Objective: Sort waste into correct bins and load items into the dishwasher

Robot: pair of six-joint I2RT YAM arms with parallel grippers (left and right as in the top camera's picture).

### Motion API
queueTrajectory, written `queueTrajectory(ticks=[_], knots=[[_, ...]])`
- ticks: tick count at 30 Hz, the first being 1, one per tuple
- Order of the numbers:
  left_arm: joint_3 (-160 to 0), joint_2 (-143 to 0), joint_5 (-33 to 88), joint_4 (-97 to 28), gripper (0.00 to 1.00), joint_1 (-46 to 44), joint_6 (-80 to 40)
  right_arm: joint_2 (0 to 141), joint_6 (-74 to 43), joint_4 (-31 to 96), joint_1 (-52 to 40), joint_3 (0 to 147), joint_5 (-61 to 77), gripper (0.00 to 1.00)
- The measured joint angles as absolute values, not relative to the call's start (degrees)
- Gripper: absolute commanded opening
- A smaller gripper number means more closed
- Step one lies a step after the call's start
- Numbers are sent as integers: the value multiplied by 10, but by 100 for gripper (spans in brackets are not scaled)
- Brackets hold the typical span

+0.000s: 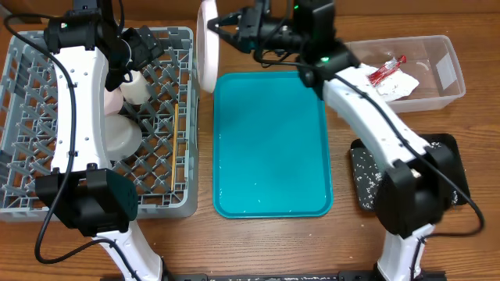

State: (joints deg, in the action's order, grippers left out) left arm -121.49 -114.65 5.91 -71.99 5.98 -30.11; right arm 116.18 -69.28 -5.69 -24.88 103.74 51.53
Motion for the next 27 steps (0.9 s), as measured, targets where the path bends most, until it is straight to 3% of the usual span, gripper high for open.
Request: queueTrajectory(ticks=[12, 21, 27], knots=[[-1215, -1147, 41, -700, 100, 60, -301, 1208, -756, -68, -291, 1035, 483, 4], [-1215, -1147, -213, -812, 100, 66, -346, 1208, -758, -51, -334, 1035, 439, 6], [-1215, -1147, -282, -824, 100, 84, -376, 1211, -759, -55, -334, 1035, 397, 11]])
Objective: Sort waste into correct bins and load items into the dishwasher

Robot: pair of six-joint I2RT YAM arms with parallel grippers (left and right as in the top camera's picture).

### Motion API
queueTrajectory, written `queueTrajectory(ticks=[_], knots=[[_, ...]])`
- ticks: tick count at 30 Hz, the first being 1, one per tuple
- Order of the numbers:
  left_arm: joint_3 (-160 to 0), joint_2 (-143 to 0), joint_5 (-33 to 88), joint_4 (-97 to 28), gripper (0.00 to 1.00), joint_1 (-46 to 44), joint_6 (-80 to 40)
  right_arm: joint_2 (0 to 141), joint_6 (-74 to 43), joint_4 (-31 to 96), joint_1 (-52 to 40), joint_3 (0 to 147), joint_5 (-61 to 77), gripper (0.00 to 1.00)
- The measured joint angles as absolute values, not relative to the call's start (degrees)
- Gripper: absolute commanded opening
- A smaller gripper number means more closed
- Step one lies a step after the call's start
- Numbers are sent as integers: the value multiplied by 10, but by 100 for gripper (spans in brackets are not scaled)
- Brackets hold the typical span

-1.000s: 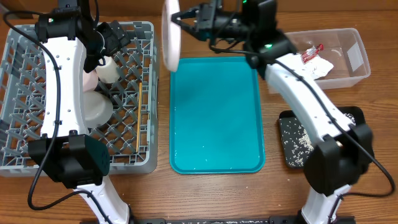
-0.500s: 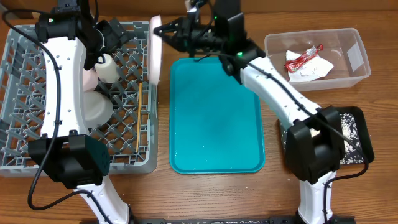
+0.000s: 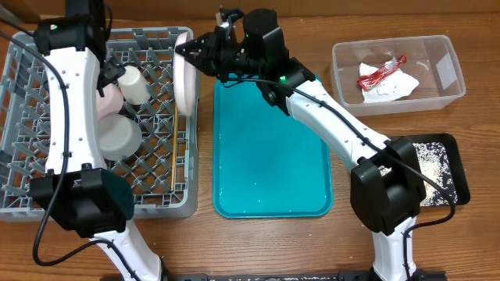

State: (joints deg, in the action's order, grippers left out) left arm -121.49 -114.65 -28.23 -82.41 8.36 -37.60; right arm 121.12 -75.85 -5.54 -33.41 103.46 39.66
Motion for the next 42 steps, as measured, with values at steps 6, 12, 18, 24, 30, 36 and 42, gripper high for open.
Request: queueTrajectory(ticks=[6, 12, 18, 24, 30, 36, 42], knots=[[-1215, -1147, -283, -824, 100, 86, -382, 1242, -765, -92, -339, 1035, 356, 7], [-1215, -1147, -274, -825, 100, 86, -389, 1260, -780, -140, -342, 1034, 358, 4], [-1215, -1147, -272, -825, 100, 86, -389, 1260, -729, -117, -342, 1036, 351, 8], [-1215, -1147, -265, -824, 100, 86, -389, 1262, -596, 138, -337, 1098, 264, 24], [-1215, -1147, -232, -823, 100, 86, -390, 1263, -463, 406, -330, 1249, 73, 74], [-1215, -1147, -38, -774, 100, 84, -338, 1263, -408, 566, -312, 1385, -58, 100], [-1215, -1147, 173, -745, 100, 29, -177, 1263, -397, 659, -228, 1461, -96, 100]])
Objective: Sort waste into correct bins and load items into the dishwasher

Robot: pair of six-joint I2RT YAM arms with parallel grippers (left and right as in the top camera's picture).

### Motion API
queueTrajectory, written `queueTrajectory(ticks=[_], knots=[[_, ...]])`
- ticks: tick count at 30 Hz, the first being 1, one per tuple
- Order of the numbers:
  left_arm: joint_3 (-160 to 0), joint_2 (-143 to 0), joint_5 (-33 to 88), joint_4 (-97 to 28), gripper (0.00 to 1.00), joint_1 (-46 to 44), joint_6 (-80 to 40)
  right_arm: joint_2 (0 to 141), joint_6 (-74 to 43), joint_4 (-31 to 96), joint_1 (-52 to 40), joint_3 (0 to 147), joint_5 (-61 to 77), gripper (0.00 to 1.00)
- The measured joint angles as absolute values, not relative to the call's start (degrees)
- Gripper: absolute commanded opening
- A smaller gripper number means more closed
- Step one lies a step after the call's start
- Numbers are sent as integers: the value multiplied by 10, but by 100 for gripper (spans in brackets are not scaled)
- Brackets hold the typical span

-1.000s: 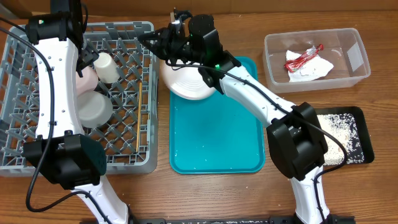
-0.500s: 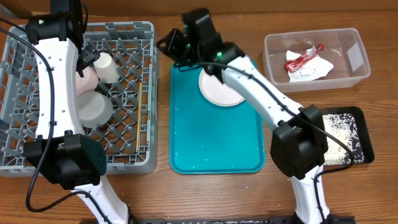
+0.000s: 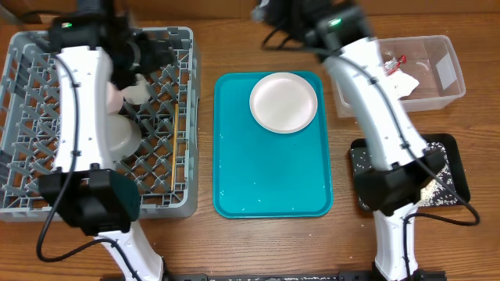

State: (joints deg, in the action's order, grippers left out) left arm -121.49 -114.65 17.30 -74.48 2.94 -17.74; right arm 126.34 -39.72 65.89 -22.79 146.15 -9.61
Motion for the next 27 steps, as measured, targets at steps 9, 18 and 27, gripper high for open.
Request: queueTrajectory(ticks=[9, 18, 27], knots=[[-1215, -1147, 160, -672, 94, -192, -105, 1263, -393, 733, -57, 1475, -116, 100], [-1215, -1209, -20, -647, 78, -338, -133, 1263, -392, 809, 20, 1476, -120, 100], [-1215, -1280, -65, -659, 73, -293, -261, 1263, -391, 817, 39, 1476, -120, 100]])
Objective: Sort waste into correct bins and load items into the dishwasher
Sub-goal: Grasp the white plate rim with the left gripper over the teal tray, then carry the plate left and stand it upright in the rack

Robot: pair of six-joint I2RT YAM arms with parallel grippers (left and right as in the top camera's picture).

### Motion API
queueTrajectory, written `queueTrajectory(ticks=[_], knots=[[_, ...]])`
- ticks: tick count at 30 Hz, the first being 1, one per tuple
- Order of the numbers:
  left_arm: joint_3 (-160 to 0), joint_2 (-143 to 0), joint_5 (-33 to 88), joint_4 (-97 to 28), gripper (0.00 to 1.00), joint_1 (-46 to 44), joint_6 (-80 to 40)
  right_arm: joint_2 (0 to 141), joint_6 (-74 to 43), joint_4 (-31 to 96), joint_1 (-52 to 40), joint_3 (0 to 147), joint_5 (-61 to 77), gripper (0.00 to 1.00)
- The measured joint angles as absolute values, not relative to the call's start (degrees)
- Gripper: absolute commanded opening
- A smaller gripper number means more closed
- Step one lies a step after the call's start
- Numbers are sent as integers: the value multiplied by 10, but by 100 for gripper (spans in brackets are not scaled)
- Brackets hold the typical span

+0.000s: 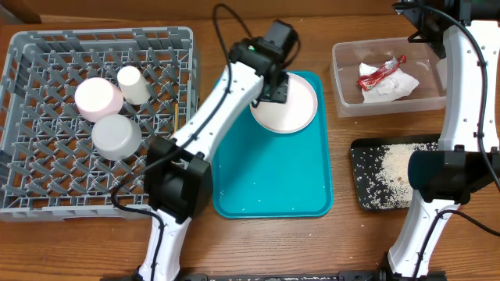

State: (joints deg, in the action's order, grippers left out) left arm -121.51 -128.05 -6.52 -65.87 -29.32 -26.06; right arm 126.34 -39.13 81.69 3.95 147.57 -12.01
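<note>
A white plate (291, 108) lies flat at the back of the teal tray (269, 179). My left gripper (273, 87) is down over the plate's left rim; the overhead view does not show how its jaws stand. My right gripper (409, 11) is at the top right corner of the view, behind the clear bin (445, 82), partly cut off. The grey dish rack (47, 168) at the left holds a pink cup (98, 97), a small white cup (133, 84) and a white bowl (117, 135).
The clear bin holds a red wrapper (383, 72) and crumpled white paper (394, 87). A black tray (391, 176) scattered with white crumbs lies at the right front. A thin yellow stick (178, 117) lies by the rack's right wall.
My left arm has swung from over the rack across to the plate on the tray. My right arm has drawn back from behind the tray to the far right corner.
First my right gripper held the plate on edge between the rack and the tray, then against the rack's right side. Later the plate lay flat on the tray with the right gripper behind it. Now the left gripper is at the plate.
</note>
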Motion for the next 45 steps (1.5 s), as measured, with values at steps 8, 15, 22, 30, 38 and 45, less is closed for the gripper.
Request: queueTrajectory(ticks=[8, 15, 22, 30, 38, 45], knots=[[-1215, -1324, -4, -646, 69, -240, -303, 1263, -392, 817, 39, 1476, -120, 100], [-1215, -1391, 44, -635, 63, -246, -312, 1263, -392, 817, 39, 1476, -120, 100], [-1215, -1399, 54, -632, 27, -247, -318, 1263, -392, 817, 39, 1476, -120, 100], [-1215, -1399, 54, -637, 4, -243, -316, 1263, -392, 817, 39, 1476, -120, 100], [-1259, -1399, 34, -724, 4, -217, -316, 1263, -392, 817, 39, 1476, -120, 100], [-1429, -1399, -52, -848, 4, -181, -313, 1263, -392, 817, 39, 1476, -120, 100]])
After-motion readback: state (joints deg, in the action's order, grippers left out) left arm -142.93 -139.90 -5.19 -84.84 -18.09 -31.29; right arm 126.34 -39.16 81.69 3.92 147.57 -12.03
